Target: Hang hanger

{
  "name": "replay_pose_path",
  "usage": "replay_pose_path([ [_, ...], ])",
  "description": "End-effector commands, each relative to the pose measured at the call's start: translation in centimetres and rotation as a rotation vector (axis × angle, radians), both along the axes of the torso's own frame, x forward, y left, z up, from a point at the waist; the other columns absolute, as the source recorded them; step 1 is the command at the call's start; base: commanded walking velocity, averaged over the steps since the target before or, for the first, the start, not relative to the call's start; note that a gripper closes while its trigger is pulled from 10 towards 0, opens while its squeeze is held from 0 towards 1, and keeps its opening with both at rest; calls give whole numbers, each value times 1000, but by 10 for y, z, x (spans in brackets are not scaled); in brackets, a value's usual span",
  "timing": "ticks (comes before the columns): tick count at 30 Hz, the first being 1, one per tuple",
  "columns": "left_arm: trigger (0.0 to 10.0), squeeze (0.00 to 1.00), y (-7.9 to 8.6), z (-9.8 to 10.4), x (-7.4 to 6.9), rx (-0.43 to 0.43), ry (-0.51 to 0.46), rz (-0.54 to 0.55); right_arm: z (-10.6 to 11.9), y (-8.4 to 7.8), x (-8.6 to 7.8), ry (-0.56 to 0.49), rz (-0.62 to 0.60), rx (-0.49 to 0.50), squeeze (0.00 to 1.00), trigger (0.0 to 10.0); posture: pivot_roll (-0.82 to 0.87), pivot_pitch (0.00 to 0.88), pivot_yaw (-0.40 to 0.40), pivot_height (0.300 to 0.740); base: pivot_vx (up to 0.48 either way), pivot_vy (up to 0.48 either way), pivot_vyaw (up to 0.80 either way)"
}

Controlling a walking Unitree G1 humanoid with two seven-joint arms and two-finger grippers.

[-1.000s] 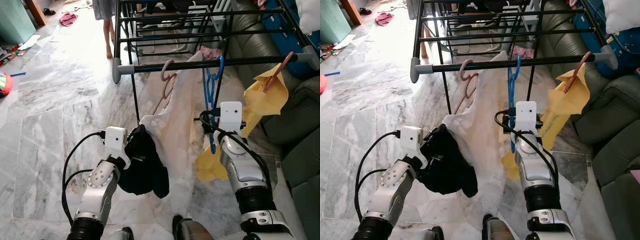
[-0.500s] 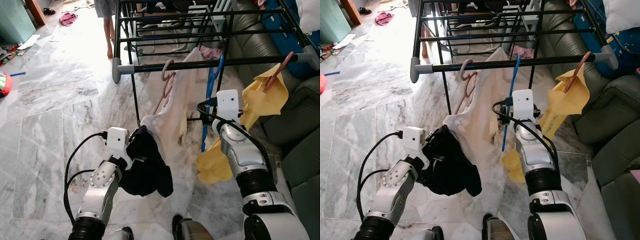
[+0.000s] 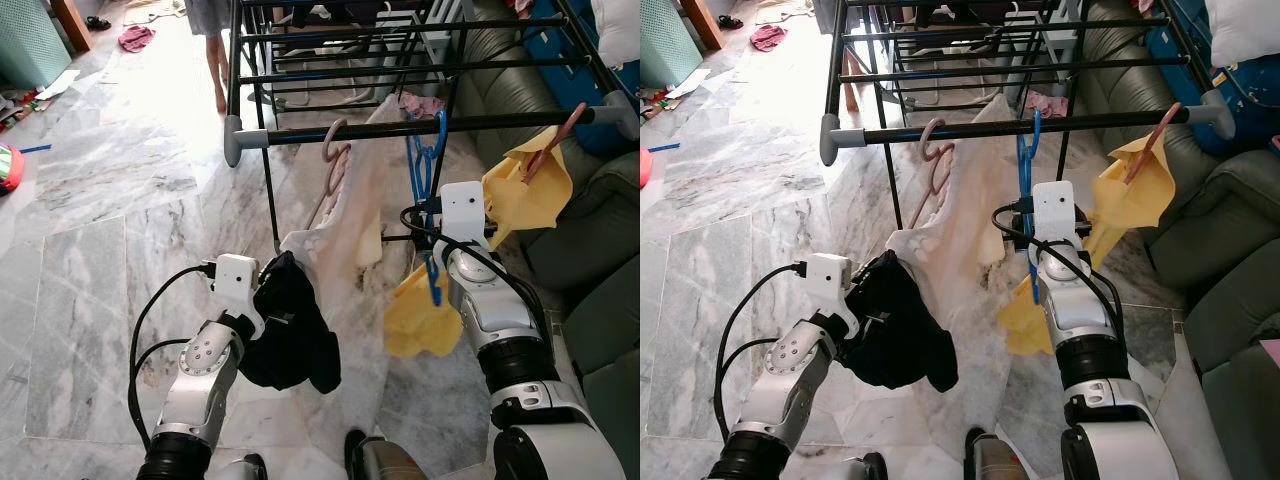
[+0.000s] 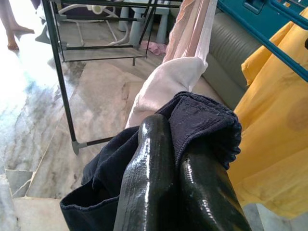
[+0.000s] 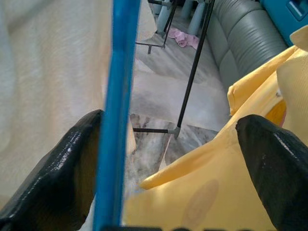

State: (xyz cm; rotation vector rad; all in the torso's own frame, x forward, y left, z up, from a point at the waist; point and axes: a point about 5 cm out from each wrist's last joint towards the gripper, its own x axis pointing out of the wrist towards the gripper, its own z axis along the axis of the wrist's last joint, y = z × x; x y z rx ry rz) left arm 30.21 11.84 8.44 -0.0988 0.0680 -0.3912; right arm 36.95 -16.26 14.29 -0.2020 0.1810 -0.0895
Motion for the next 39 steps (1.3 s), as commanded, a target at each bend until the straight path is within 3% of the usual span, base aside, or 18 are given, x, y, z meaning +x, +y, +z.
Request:
replay_pose_path([
  [1, 10000, 0, -1, 1, 2, 11, 1, -5, 2, -6, -2, -13, -23, -21, 0, 10000, -170, 210, 28, 740, 0, 0, 0],
  [15, 10000, 0, -4, 0, 3, 11, 4, -8, 16, 11, 7, -44, 84, -33, 0, 10000, -172, 203, 24, 740, 0, 0, 0],
  [20, 10000, 0, -4, -1, 3, 10, 7, -5, 16, 17, 10, -35, 99, -25, 0, 10000, -169, 201, 22, 740, 0, 0, 0],
  [27, 10000, 0, -5, -2, 3, 11, 14, -12, 8, 40, 17, 13, 151, 47, 0, 10000, -163, 198, 24, 740, 0, 0, 0],
  [33, 10000, 0, -5, -3, 3, 15, 17, -13, 4, 45, 19, 26, 134, 46, 0, 10000, -156, 197, 23, 740, 0, 0, 0],
  [34, 10000, 0, -5, -3, 3, 15, 17, -12, 3, 45, 19, 30, 123, 50, 0, 1451, -156, 197, 23, 740, 0, 0, 0],
  [35, 10000, 0, -5, -3, 3, 15, 17, -12, 3, 44, 19, 32, 120, 52, 0, 1451, -156, 197, 23, 740, 0, 0, 0],
  [36, 10000, 0, -5, -3, 2, 16, 18, -12, 1, 44, 19, 37, 110, 58, 0, 0, -155, 196, 23, 740, 0, 0, 0],
  [39, 10000, 0, -5, -4, 2, 17, 19, -13, -1, 41, 20, 41, 86, 54, 0, 0, -154, 196, 23, 740, 0, 0, 0],
])
